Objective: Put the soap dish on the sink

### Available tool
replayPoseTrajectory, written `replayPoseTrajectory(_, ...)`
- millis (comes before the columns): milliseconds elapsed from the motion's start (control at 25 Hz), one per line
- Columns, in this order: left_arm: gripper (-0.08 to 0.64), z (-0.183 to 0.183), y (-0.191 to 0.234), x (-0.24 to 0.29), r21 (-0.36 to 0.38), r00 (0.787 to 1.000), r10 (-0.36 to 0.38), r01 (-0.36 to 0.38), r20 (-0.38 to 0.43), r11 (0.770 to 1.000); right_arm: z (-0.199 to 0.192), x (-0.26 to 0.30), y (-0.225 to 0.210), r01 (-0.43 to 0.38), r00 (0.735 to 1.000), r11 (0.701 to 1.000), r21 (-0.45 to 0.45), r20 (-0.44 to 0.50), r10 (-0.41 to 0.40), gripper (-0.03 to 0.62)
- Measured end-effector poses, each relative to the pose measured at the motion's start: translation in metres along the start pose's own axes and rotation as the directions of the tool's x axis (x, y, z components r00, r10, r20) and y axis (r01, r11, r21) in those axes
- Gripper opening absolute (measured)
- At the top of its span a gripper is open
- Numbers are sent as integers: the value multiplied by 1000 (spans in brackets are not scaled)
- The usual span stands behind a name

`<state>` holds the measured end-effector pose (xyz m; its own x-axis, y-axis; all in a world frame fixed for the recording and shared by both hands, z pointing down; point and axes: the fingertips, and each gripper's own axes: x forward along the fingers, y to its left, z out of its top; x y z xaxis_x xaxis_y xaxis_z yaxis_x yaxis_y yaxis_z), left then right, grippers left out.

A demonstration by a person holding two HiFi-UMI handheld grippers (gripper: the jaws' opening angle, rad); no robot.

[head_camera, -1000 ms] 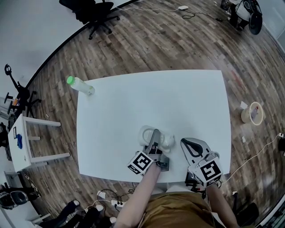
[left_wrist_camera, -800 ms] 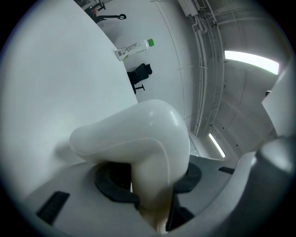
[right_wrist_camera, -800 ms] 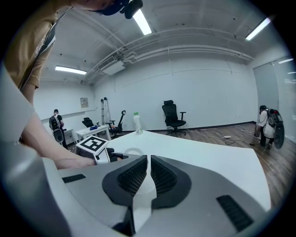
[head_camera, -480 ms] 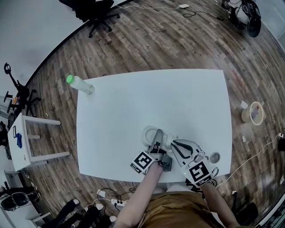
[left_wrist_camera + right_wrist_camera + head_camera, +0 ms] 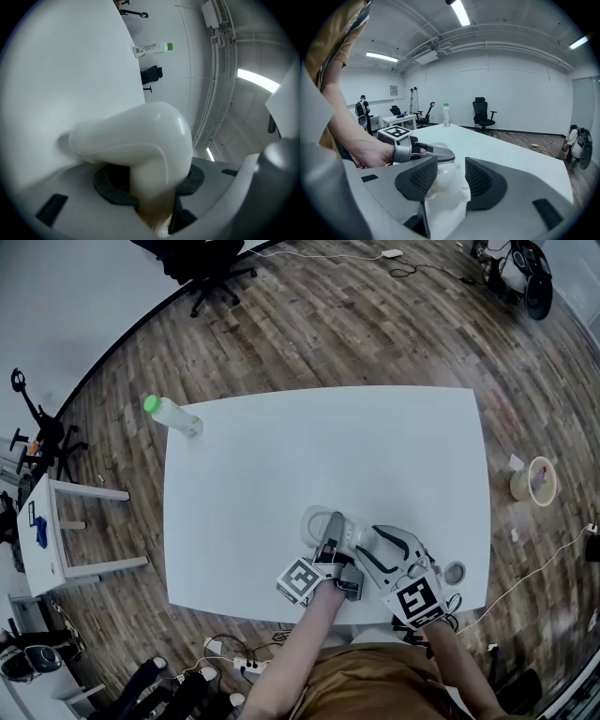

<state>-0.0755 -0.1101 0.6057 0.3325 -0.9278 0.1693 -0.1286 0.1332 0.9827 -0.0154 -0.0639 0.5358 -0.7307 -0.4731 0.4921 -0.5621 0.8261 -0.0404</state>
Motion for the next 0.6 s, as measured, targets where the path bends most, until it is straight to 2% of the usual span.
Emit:
replayPoseTrajectory(80,170,0,0,0,-8,1000,-6,6,-1,1000,-1,1,0,-21,1000,1000,14,1,21,192)
replayPoseTrajectory(120,170,0,0,1,-5,1000,-6,6,-4,1000,-2,2,1,-38,999,999,22,-1,38,237)
replayPoseTrajectory(200,170,0,3,1,17,1000,9,-9,-11,1000,-5,4,4,-63,998,997,34,-13,64,270)
replayPoseTrajectory(280,170,0,3,0,22,1000,17,-17,-13,1000,-9,7,7,-72,997,997,27,-36,73,275)
replayPoseTrajectory(440,170,-2,0,1,-22,1000,2,-2,-12,1000,-20,20,10,-82,993,997,-6,-86,81,282)
replayPoseTrajectory(600,170,-3,4,-2,-22,1000,14,-14,-17,1000,-31,30,8,-91,986,995,-38,-142,85,282)
